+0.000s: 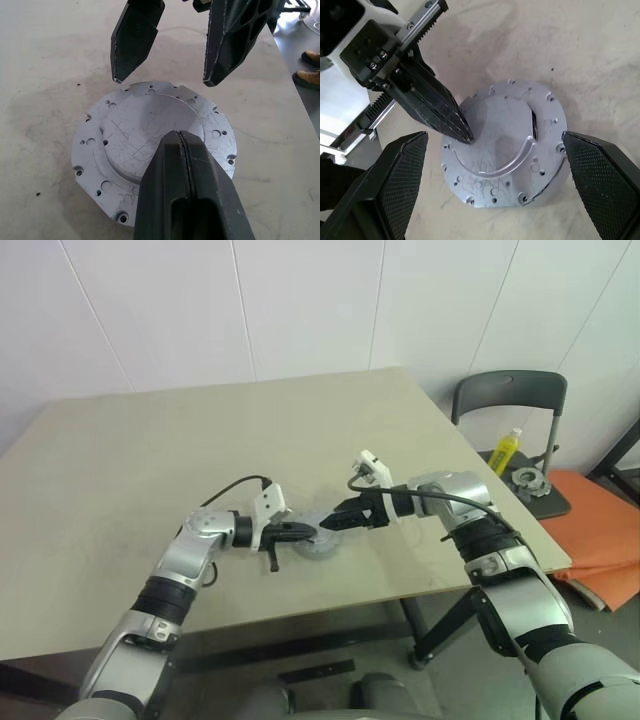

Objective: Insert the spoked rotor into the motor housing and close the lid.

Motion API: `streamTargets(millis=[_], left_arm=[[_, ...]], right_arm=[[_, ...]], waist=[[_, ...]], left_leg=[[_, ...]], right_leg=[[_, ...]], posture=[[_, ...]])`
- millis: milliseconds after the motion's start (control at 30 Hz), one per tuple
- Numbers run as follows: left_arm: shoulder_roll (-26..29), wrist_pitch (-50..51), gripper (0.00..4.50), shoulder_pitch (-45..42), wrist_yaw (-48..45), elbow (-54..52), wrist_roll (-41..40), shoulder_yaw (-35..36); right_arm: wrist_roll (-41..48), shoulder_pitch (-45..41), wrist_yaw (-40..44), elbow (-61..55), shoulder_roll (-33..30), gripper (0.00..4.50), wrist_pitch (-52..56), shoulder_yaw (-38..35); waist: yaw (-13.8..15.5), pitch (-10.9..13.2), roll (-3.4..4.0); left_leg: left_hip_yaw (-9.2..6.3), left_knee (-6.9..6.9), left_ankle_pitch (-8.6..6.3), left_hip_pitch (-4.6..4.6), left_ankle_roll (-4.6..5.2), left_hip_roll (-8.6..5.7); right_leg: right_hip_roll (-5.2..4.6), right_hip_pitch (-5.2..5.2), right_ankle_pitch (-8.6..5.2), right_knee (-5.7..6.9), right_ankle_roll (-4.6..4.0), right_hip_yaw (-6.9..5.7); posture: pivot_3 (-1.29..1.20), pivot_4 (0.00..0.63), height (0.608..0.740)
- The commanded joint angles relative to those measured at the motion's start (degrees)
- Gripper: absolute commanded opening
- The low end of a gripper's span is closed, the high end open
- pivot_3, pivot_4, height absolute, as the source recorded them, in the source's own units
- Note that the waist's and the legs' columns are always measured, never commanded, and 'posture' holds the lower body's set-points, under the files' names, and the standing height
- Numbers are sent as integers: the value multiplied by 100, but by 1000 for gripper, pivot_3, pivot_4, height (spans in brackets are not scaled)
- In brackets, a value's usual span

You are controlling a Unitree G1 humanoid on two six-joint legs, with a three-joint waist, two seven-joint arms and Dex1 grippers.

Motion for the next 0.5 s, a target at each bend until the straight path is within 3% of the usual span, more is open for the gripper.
streamTargets(millis=[33,500], left_arm=[[90,54,0,144,-53,213,344,-364],[75,1,0,178,-50,202,348,-366]], right_arm=[[150,-12,-27,-374,-92,4487,257,34],[246,591,-280,-1247,-485,4487,1290,621]], waist=[[4,0,0],[14,-9,-4]], left_leg=[[0,0,0,0,0,0],[-1,1,0,-1,0,0]], right_leg=[[1,0,0,0,-1,0],[-1,2,-2,-1,-1,-2]], posture=[[0,0,740],[0,0,740]])
